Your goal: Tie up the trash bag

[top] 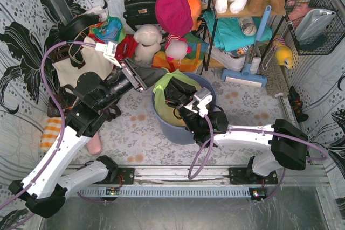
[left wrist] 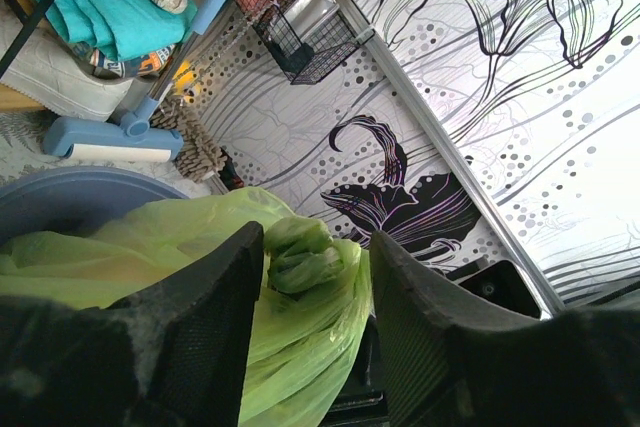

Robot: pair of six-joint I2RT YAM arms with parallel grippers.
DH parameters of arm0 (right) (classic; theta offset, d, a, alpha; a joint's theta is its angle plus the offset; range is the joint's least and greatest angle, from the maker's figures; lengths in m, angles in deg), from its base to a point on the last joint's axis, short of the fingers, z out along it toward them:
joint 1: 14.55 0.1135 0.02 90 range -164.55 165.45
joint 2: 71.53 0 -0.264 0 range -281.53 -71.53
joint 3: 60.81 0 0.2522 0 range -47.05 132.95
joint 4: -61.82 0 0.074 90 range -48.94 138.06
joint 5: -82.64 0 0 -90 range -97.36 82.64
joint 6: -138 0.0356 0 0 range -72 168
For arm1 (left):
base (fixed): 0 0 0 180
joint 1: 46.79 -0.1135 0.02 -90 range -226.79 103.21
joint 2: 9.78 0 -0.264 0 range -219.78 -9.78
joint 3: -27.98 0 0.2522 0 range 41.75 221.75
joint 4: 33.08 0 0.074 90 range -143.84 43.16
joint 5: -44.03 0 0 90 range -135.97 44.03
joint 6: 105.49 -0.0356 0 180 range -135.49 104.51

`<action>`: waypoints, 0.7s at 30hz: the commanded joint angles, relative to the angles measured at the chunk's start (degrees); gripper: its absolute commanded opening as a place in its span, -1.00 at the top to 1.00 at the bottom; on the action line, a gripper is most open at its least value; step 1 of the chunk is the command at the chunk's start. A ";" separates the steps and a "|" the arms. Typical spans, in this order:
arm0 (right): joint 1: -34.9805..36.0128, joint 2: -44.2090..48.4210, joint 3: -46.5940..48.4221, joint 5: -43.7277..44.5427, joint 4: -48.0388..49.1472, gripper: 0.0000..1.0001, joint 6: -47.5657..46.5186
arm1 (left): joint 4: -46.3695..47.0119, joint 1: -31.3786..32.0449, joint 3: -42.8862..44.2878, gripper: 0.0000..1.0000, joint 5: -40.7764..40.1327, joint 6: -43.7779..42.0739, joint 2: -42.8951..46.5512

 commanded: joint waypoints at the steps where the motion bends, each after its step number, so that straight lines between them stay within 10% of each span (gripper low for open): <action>1: -0.01 0.15 0.57 -0.63 5.55 0.63 1.10 | 3.90 -0.21 -0.72 -0.01 1.02 0.28 -0.03; 21: -0.01 0.61 -1.34 -0.86 5.64 0.72 3.61 | 3.25 -0.66 2.46 0.67 0.02 -2.39 -1.17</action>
